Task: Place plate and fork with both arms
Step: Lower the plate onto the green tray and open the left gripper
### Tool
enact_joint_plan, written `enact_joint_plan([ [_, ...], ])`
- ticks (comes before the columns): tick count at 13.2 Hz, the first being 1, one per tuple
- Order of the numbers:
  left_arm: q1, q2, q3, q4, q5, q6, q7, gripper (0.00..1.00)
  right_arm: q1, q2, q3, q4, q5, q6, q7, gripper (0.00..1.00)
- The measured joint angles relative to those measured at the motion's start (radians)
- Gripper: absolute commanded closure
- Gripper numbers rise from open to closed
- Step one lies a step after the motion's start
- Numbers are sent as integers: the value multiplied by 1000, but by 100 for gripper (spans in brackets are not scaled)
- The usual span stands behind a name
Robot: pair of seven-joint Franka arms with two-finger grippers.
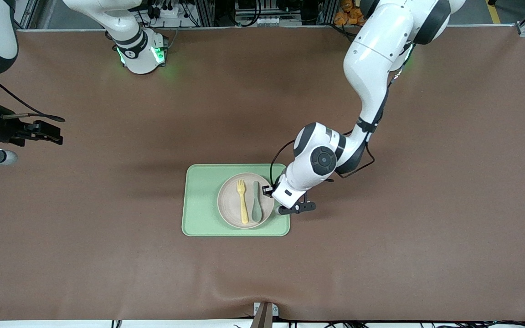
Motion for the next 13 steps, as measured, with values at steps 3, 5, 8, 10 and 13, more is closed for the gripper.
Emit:
enact_joint_plan([
  [3,-16,23,-7,9,0,27,0,100,0,0,0,0,0,0,0,0],
  [5,-22,23,-12,21,0,28,0,100,-1,0,0,-2,0,-1,0,0],
  [8,-51,38,-12,26,0,56,0,99,-2,0,0,-2,0,-1,-9,0],
  [10,-62,48,-12,29,0,71,-1,47,-3,0,0,-3,0,-1,-13,0],
  [13,-58,49,0,34,0,74,-1,0,-3,0,0,-4,2,-1,-21,0],
])
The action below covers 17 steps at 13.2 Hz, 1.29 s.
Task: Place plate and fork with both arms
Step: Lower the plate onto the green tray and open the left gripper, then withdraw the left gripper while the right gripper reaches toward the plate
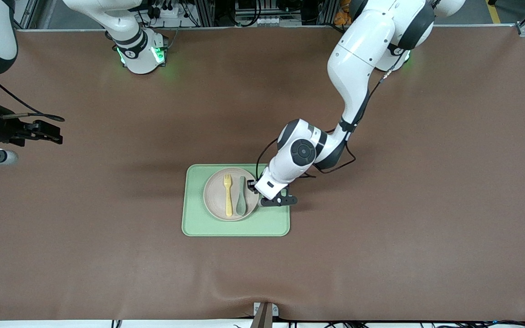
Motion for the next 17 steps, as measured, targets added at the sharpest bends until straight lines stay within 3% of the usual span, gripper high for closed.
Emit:
enact_joint_plan([
  [5,2,-30,95,46,0,-39,0,0,4,14,6,-4,42,3,-13,0],
  [12,18,-218,216,62,134,-239,18,0,159,82,19,-5,53,74,-13,0],
  [17,181,-284,228,51,142,-367,291,0,162,215,17,-4,79,261,-14,0],
])
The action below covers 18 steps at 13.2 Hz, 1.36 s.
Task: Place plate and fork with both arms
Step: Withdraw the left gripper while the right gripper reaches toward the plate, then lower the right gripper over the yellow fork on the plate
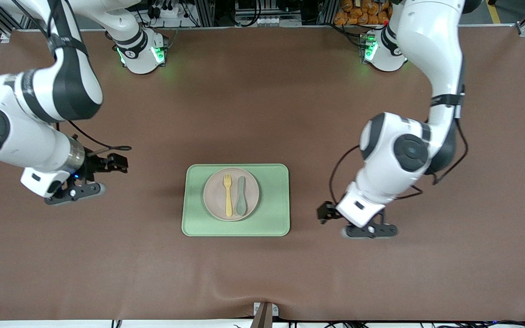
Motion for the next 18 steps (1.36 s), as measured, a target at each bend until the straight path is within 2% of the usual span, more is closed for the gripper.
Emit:
enact_joint_plan([
  [4,126,-4,1,-7,4,-50,214,0,50,101,4,10,50,159,0,0],
  [6,195,-16,-13,-7,57,-80,288,0,81,154,5,13,61,241,1,0],
  [9,370,-84,-195,-5,208,-220,299,0,102,197,5,22,71,287,2,0],
  [10,391,-122,-228,-2,248,-273,292,0,107,201,5,23,80,288,2,0],
  [12,384,-212,-251,0,273,-385,244,0,116,210,6,24,90,317,2,0],
  [15,363,-343,-255,-6,279,-559,181,0,166,246,8,37,92,353,2,0],
  [18,391,-441,-252,-40,281,-674,180,0,214,294,8,88,92,375,4,0],
])
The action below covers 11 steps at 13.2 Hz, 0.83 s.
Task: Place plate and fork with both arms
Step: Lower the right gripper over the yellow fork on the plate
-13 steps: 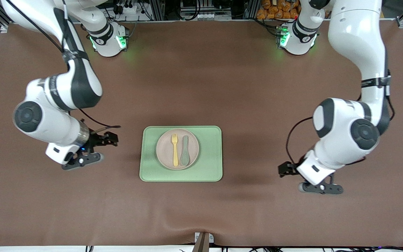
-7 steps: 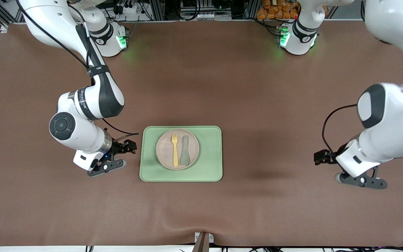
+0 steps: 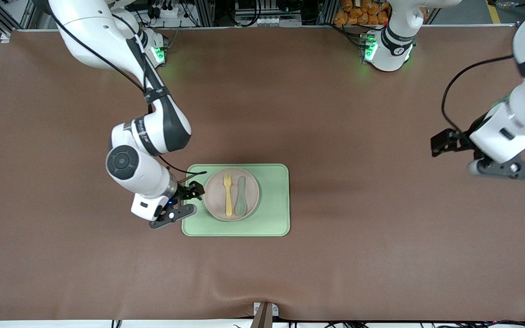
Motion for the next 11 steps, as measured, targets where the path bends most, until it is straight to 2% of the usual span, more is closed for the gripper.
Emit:
enact_joint_plan([
  [6,5,-207,1,-193,0,-28,-2,0,39,123,0,26,0,163,0,0],
  [9,18,-261,14,-277,0,54,-7,0,44,145,-2,36,0,164,0,0],
  [11,32,-262,20,-296,0,99,-7,0,44,145,-3,35,0,156,23,0],
])
